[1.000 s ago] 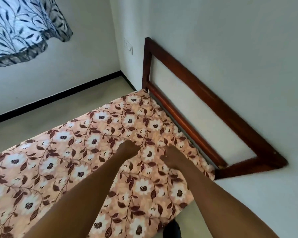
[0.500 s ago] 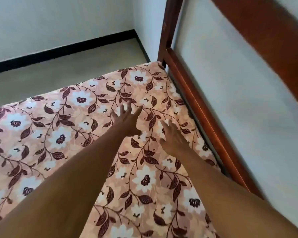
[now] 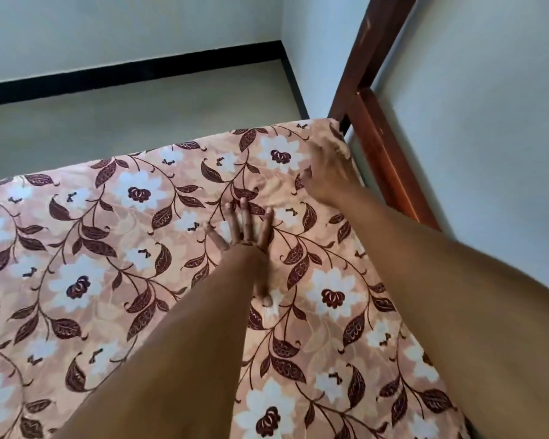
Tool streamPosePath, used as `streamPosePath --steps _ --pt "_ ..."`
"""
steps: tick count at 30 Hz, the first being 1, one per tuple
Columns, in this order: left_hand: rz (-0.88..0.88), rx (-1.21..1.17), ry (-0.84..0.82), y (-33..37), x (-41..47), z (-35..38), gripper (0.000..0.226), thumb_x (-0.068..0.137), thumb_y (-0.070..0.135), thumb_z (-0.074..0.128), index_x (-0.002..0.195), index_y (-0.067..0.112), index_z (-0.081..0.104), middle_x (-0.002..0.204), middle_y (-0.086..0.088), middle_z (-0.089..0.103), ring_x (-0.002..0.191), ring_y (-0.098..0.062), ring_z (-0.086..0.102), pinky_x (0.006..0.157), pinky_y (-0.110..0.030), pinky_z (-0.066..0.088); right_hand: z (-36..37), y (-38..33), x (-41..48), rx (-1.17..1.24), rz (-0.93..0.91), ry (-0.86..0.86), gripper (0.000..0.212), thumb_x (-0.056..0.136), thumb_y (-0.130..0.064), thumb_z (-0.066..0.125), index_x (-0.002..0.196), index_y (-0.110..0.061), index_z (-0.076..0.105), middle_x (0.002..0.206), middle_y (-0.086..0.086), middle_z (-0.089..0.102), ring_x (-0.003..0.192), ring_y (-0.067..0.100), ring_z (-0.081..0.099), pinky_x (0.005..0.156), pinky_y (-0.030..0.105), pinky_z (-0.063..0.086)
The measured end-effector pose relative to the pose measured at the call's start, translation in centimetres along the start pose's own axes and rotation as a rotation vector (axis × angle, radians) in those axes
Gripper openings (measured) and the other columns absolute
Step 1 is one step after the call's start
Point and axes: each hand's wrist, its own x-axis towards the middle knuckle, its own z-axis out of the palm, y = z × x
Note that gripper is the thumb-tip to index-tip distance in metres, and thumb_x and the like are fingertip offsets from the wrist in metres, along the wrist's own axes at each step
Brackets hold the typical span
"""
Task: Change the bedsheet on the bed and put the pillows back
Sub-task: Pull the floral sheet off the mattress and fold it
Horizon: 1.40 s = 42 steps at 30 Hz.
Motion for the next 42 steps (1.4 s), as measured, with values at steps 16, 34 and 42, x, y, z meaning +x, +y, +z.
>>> streamPosePath --steps 16,34,42 --pt "0.037 -0.076 -0.018 0.0 3.3 2.3 0.185 0.036 0.051 0.100 0.120 0.029 -0.064 0.132 -0.030 -0.056 0.140 -0.059 -0.031 0.110 -0.081 0.007 2.9 0.5 8.3 0.295 0.229 0.659 0.009 0.091 -0.005 0.065 0.097 -0.012 0.065 0.115 0.005 0.066 0.107 0.026 0.059 0.087 0.028 0.043" --pt "0.158 0.136 -0.136 -0.4 4.0 2.1 0.163 0.056 0.059 0.092 0.152 0.007 -0.029 0.167 -0.017 -0.011 0.154 -0.041 -0.006 0.125 -0.055 0.004 6.7 -3.0 -8.3 0.264 -0.002 0.290 0.066 0.084 -0.041 0.074 0.143 -0.025 0.048 0.130 0.004 0.049 0.118 0.022 0.047 0.095 0.039 0.044" --pt "0.186 0.112 0.026 -0.8 2.8 2.6 0.146 0.058 0.063 0.089 0.160 0.003 0.004 0.162 -0.022 0.028 0.148 -0.036 0.032 0.124 -0.044 0.023 9.3 -4.1 -9.4 0.187 0.064 0.496 0.019 0.079 -0.014 0.074 0.095 -0.021 0.070 0.113 0.005 0.060 0.102 0.028 0.059 0.083 0.042 0.051"
